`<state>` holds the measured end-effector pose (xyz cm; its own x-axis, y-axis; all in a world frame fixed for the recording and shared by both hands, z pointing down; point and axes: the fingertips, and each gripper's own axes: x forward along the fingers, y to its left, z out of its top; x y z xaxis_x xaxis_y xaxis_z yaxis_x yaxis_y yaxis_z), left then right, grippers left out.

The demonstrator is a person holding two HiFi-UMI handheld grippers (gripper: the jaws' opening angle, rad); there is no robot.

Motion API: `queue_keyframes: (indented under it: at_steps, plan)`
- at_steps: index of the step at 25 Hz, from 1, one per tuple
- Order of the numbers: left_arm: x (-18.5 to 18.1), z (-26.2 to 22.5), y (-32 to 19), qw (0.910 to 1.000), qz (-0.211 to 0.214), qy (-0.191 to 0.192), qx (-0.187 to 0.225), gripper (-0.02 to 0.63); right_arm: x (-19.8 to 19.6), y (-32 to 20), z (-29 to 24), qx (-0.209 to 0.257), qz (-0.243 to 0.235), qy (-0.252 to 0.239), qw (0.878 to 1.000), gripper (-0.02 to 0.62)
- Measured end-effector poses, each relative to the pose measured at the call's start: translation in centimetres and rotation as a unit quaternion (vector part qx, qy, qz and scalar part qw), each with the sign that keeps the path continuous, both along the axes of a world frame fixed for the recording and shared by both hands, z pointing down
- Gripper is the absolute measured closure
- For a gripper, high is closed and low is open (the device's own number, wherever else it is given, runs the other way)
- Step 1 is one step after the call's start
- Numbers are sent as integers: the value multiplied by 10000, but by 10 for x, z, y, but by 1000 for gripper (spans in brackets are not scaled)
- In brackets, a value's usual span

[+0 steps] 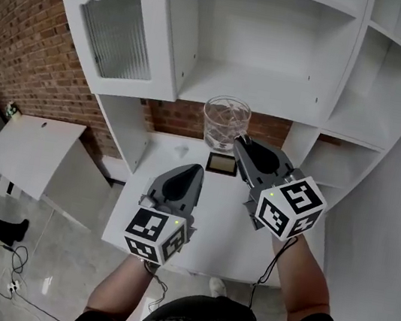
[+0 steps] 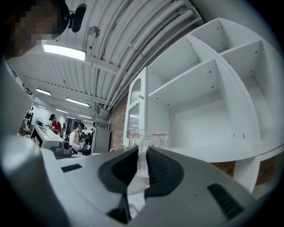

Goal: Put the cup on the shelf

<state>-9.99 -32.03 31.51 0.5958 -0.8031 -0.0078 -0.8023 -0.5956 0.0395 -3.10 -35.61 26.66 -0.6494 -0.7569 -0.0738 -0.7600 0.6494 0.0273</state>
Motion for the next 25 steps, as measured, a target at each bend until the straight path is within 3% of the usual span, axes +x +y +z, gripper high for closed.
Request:
queue_keyframes:
  at_steps: [15, 25]
  plan:
    - [27, -4, -75, 9999, 157, -48, 9, 601, 42, -97, -18, -15, 589, 29, 9983, 563]
    - [41, -3, -109, 9996, 259, -40, -40, 601, 61, -149, -10, -310, 1016, 70, 9943, 563]
